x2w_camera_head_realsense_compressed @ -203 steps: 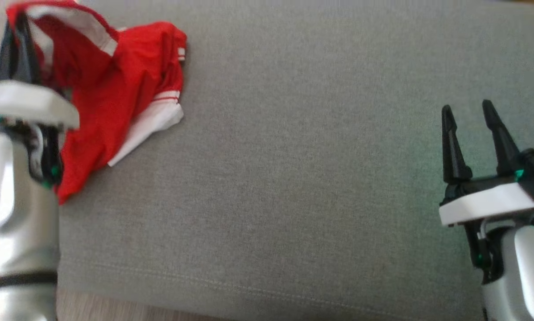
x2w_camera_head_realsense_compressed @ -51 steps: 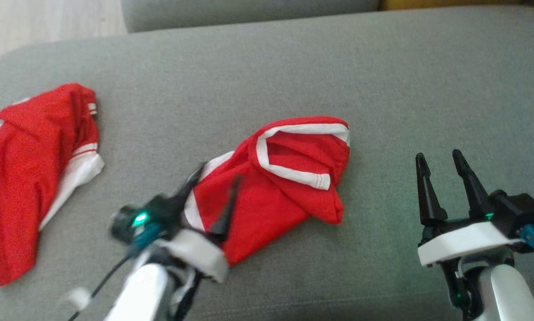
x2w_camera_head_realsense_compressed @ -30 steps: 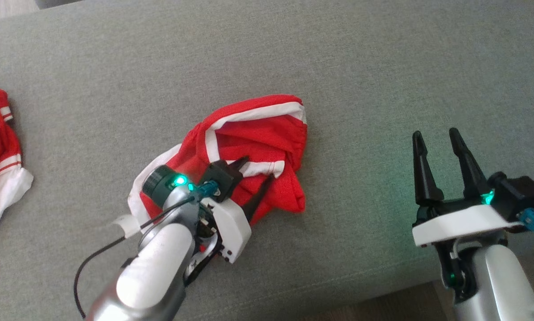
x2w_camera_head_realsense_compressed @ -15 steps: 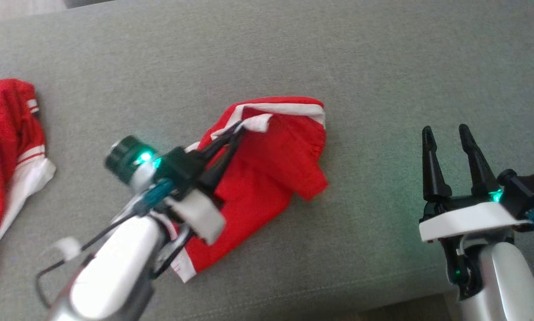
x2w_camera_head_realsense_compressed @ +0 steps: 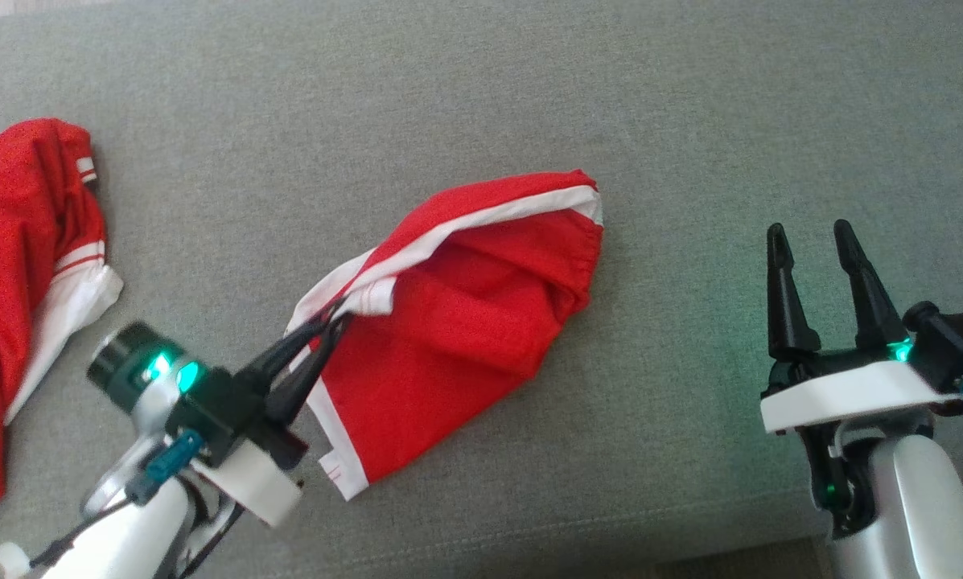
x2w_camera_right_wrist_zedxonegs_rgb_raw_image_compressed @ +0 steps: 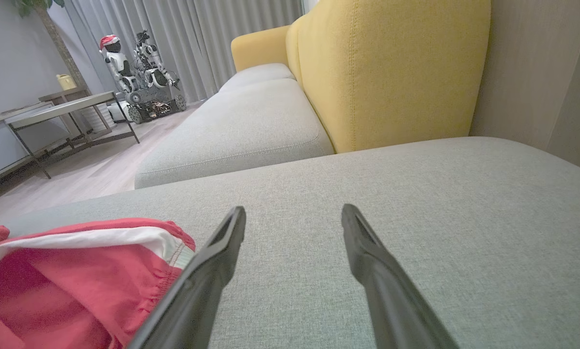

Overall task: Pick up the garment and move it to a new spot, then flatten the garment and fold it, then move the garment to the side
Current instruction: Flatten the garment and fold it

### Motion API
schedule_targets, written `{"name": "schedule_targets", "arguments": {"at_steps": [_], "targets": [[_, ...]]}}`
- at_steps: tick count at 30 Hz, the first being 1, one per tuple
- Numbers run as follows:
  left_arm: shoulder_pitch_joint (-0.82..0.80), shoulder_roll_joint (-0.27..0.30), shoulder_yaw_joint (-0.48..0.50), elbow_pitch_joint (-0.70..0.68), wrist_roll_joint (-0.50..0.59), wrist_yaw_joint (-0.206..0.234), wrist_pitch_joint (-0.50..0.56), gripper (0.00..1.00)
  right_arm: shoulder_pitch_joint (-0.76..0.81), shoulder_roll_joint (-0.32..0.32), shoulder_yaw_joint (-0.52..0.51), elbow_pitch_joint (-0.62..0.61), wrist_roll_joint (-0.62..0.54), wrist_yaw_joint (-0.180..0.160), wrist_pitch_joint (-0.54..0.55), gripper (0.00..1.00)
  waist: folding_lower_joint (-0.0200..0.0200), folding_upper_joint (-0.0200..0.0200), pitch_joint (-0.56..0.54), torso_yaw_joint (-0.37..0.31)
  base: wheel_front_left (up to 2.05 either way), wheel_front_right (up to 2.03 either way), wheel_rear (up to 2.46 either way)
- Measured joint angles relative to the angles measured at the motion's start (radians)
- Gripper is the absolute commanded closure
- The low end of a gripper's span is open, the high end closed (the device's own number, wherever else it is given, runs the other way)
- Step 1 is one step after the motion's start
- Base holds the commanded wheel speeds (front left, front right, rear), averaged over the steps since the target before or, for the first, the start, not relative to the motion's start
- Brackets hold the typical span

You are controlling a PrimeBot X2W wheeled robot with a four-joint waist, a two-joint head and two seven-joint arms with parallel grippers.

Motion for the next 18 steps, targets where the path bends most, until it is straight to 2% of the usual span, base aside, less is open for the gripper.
{"name": "schedule_targets", "arguments": {"at_steps": [4,5,6,7,12,18], "targets": [[0.026,-0.015,-0.022,0.098,-0.041,-0.01,-0.03,1.0,0.0,0.0,-0.001,0.0,0.0,0.0,0.005,0.0,0.0,0.0,0.001,0.004,0.0,0.0,0.0],[0.028,-0.026,-0.026,0.128,-0.054,-0.013,-0.031,0.96,0.0,0.0,-0.001,0.0,0.0,0.0,0.005,0.0,0.0,0.0,0.0,0.004,0.0,0.0,0.0],[0.028,-0.04,-0.026,0.15,-0.07,-0.013,-0.031,0.53,0.0,0.0,-0.001,0.0,0.0,0.0,0.005,0.0,0.0,0.0,-0.001,0.005,0.0,0.0,0.0],[0.027,-0.053,-0.026,0.169,-0.084,-0.013,-0.036,0.0,0.0,0.0,-0.001,-0.001,0.001,0.0,0.006,0.0,0.0,0.0,-0.002,0.005,0.0,0.0,0.0],[0.028,-0.113,-0.013,0.221,-0.129,-0.012,-0.039,0.0,0.0,0.0,-0.001,-0.004,0.001,0.0,0.01,0.0,0.0,0.0,-0.014,0.009,0.0,0.0,0.0],[0.05,-0.182,0.102,0.171,-0.199,0.03,-0.04,0.0,0.008,0.0,-0.007,-0.012,0.001,0.0,0.019,0.0,0.0,0.0,-0.036,0.023,0.0,0.0,0.0]]}}
